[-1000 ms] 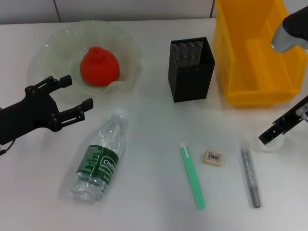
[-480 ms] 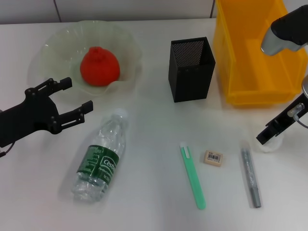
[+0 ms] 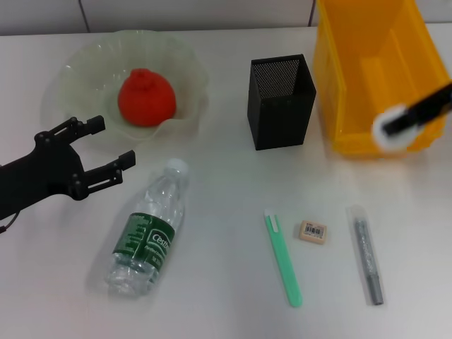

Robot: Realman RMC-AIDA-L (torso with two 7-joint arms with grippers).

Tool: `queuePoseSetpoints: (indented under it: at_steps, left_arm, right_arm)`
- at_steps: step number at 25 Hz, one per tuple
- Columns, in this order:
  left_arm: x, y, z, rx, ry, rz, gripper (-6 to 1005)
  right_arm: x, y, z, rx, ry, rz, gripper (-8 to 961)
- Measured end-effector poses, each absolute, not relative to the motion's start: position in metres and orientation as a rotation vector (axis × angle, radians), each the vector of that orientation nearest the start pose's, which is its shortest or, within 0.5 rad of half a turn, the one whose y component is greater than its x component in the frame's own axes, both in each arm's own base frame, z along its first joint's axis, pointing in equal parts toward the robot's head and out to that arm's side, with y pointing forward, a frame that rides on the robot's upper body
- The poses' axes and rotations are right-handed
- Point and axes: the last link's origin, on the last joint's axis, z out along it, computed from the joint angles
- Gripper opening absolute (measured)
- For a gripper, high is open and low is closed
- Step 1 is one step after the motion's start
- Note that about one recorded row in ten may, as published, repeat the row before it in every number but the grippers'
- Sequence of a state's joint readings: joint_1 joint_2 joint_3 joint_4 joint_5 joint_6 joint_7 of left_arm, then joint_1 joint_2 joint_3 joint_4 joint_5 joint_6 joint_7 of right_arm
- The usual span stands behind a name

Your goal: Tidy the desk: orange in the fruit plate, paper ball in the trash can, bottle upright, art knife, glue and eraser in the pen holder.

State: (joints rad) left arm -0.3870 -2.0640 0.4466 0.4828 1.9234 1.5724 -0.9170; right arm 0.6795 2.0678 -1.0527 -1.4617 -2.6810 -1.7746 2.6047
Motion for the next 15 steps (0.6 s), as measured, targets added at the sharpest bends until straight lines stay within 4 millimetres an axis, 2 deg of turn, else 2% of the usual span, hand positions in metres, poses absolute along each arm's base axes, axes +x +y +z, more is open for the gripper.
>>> queuePoseSetpoints:
  at_steps: [4,5,6,8,10,13,15]
  left_arm:
    - [-0.316,0.28,0.013,-2.45,-0.411,-0.832,846]
    - [-0.314,0.277,0.016,-2.466,-0.43,-0.853,846]
    - [-0.314,0.277,0.016,-2.466,-0.43,-0.853,846]
    - [-0.314,0.277,0.018,-2.474,-0.465,-0.856,845]
    - [-0.314,0.277,0.019,-2.482,-0.503,-0.862,845]
    - [-0.312,0.275,0.023,-2.503,-0.516,-0.865,845]
    - [-0.31,0.275,0.026,-2.522,-0.527,-0.858,845]
  right_arm:
    - [0.159,0.38,0.115,-2.306,1.023,-0.222,403]
    - [0.161,0.393,0.124,-2.253,1.006,-0.161,397]
    - [0.161,0.393,0.124,-2.253,1.006,-0.161,391]
    - [0.169,0.407,0.122,-2.212,0.996,-0.114,375]
    - [0.183,0.424,0.106,-2.199,0.988,-0.099,353]
    - [0.189,0.431,0.095,-2.219,0.983,-0.096,320]
    - [0.187,0.436,0.086,-2.257,0.961,-0.066,505]
